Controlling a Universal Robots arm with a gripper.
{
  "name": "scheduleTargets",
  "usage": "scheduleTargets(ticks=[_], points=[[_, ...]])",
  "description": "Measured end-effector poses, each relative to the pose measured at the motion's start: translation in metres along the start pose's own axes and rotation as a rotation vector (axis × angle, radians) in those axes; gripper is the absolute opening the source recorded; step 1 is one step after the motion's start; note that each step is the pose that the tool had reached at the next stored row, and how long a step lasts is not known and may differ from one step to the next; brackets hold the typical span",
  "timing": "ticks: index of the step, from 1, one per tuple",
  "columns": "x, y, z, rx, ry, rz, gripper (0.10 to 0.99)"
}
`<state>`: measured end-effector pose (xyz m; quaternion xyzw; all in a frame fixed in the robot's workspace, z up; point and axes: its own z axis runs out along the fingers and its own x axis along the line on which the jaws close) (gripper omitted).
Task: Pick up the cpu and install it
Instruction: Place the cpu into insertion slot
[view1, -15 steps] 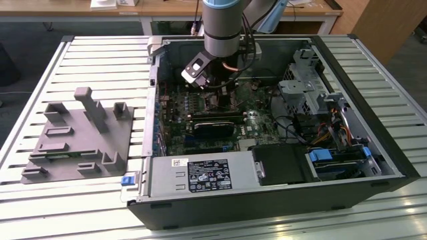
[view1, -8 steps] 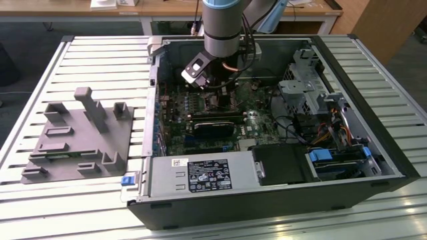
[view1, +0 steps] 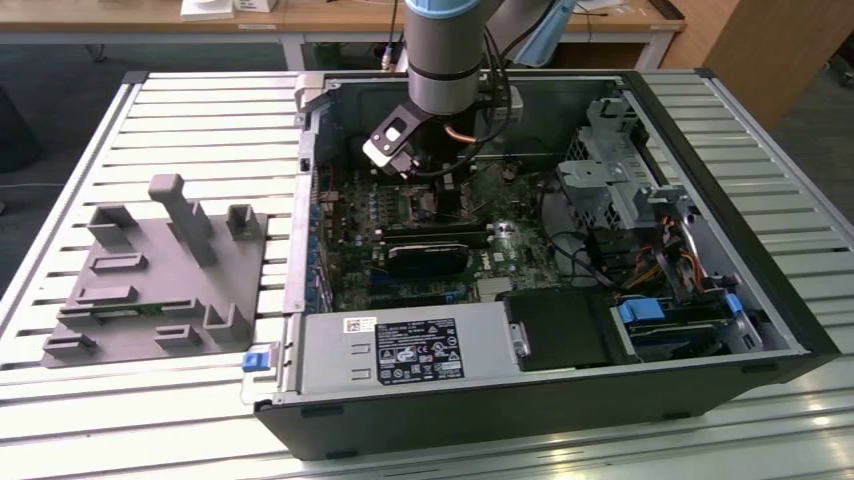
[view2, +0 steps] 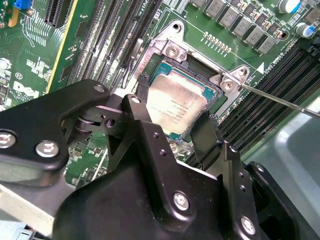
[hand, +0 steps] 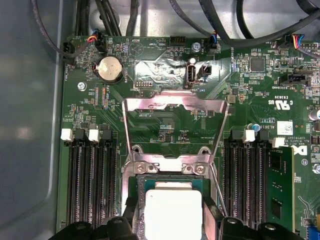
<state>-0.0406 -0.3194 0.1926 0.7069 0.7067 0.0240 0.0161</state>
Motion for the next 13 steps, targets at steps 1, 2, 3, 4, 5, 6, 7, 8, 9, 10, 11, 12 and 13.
scheduleTargets(ticks=[1,2,3,4,5,6,7,8,9,10,11,12,13], points=[[0.0000,0.0000,0.0000,0.000,0.0000,0.000,0.612],[0.0000,0.0000,0.0001,0.000,0.0000,0.000,0.612],[0.0001,0.0000,0.0001,0.000,0.0002,0.000,0.612],[0.0004,0.0000,0.0002,0.000,0.0003,0.000,0.612],[0.0008,0.0000,0.0001,0.000,0.0002,0.000,0.612],[0.0011,0.0000,0.0001,0.000,0.0001,0.000,0.612],[0.0015,0.0000,0.0001,0.000,0.0001,0.000,0.612],[0.0018,0.0000,0.0001,0.000,0.0001,0.000,0.612],[0.0021,0.0000,0.0002,0.000,0.0002,0.000,0.612],[0.0025,0.0000,0.0003,0.000,0.0002,0.000,0.612],[0.0027,0.0000,0.0005,0.000,0.0004,0.000,0.612],[0.0029,0.0000,0.0006,0.000,0.0005,0.000,0.612],[0.0029,0.0000,0.0006,0.000,0.0004,0.000,0.612]])
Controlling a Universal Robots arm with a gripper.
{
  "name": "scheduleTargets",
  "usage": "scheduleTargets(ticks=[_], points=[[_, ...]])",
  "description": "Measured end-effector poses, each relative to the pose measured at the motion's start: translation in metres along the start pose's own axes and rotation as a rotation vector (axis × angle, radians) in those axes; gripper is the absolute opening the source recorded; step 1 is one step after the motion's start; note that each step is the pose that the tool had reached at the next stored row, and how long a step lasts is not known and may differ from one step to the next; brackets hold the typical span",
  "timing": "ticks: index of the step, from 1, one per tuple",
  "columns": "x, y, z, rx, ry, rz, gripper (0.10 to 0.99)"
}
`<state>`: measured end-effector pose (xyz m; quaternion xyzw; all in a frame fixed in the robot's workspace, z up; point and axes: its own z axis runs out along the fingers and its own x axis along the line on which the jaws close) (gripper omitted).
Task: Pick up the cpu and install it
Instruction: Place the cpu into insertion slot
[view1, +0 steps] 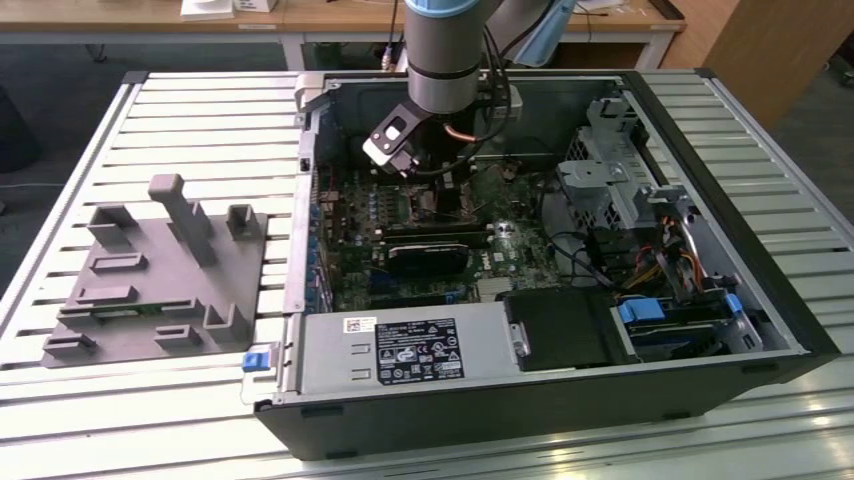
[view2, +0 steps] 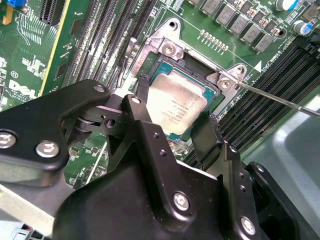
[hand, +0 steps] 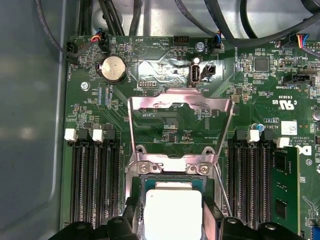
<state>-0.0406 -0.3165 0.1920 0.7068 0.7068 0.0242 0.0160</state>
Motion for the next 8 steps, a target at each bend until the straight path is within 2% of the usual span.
scheduleTargets(ticks=[4,8], points=[[0.0001,0.0000,-0.0002,0.000,-0.0004,0.000,0.612],[0.0001,0.0002,-0.0041,0.000,-0.0002,0.000,0.612]])
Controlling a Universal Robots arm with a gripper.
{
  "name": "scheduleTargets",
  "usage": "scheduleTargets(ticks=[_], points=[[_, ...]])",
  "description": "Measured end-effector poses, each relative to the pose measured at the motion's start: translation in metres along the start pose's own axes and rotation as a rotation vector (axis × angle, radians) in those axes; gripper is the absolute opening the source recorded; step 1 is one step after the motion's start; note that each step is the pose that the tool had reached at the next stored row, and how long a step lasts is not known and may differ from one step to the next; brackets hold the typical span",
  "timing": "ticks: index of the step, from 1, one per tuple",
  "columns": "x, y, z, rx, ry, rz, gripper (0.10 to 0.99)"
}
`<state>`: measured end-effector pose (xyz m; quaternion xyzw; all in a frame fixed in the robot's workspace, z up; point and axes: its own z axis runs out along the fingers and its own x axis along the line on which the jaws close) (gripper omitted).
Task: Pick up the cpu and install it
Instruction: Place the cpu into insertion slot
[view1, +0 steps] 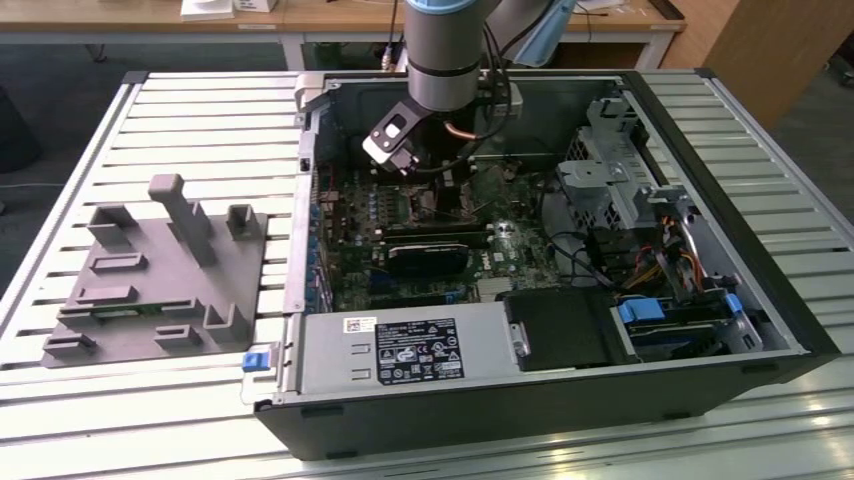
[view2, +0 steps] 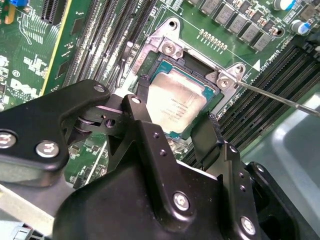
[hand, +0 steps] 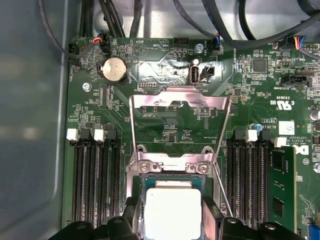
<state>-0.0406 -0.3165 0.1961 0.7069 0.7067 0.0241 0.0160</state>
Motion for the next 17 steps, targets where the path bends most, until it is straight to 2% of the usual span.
scheduleTargets(ticks=[5,7,8,9,10,11,12,15,16,17], points=[[0.0001,0.0004,-0.0078,0.000,0.0000,0.000,0.600],[0.0001,0.0007,-0.0113,0.000,0.0001,0.000,0.475],[0.0001,0.0007,-0.0126,0.000,0.0001,0.000,0.475],[0.0002,0.0008,-0.0137,0.000,0.0000,0.000,0.416],[0.0002,0.0008,-0.0147,0.000,0.0001,0.000,0.416],[0.0002,0.0009,-0.0156,0.000,0.0000,0.000,0.361],[0.0002,0.0009,-0.0165,0.000,0.0000,0.000,0.361],[0.0002,0.0011,-0.0187,0.000,0.0001,0.000,0.184],[0.0002,0.0011,-0.0194,0.000,0.0000,0.000,0.184],[0.0002,0.0011,-0.0200,0.000,0.0000,0.000,0.125]])
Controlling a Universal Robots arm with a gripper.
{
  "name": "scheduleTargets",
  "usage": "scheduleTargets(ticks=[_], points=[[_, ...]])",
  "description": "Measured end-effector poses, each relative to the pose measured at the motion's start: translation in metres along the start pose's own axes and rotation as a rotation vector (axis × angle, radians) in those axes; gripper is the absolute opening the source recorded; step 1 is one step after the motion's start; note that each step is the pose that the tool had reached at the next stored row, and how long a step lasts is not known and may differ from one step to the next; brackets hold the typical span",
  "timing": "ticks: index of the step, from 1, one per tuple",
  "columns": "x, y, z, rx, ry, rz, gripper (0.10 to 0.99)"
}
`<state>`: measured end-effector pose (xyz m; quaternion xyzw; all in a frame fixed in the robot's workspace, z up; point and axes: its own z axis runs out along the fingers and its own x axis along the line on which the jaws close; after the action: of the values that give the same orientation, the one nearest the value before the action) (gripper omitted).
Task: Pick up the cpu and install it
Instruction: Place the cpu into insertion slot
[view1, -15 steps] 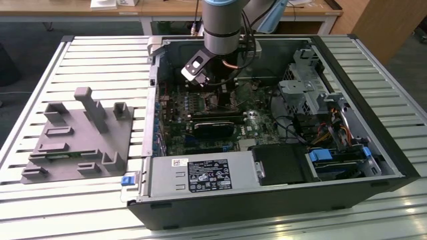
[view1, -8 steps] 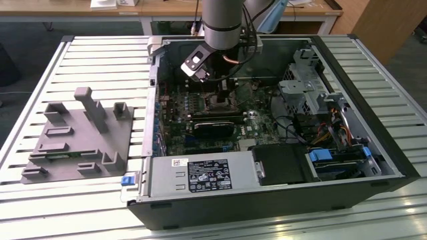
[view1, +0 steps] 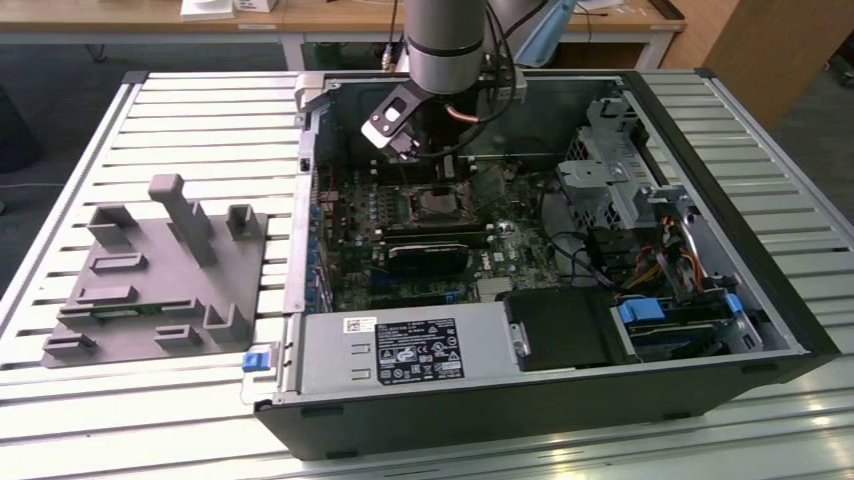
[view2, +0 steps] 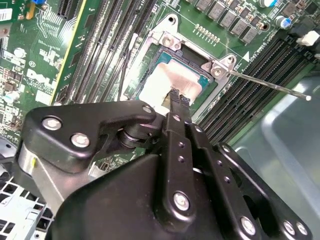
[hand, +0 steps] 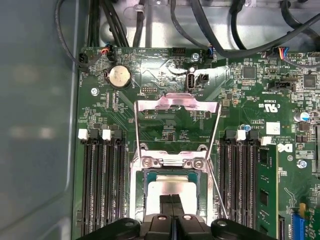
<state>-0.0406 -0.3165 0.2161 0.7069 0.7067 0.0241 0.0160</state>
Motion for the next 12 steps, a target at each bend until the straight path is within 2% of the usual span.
scheduleTargets(ticks=[12], points=[[0.0001,0.0004,-0.0068,0.000,0.0000,0.000,0.106]])
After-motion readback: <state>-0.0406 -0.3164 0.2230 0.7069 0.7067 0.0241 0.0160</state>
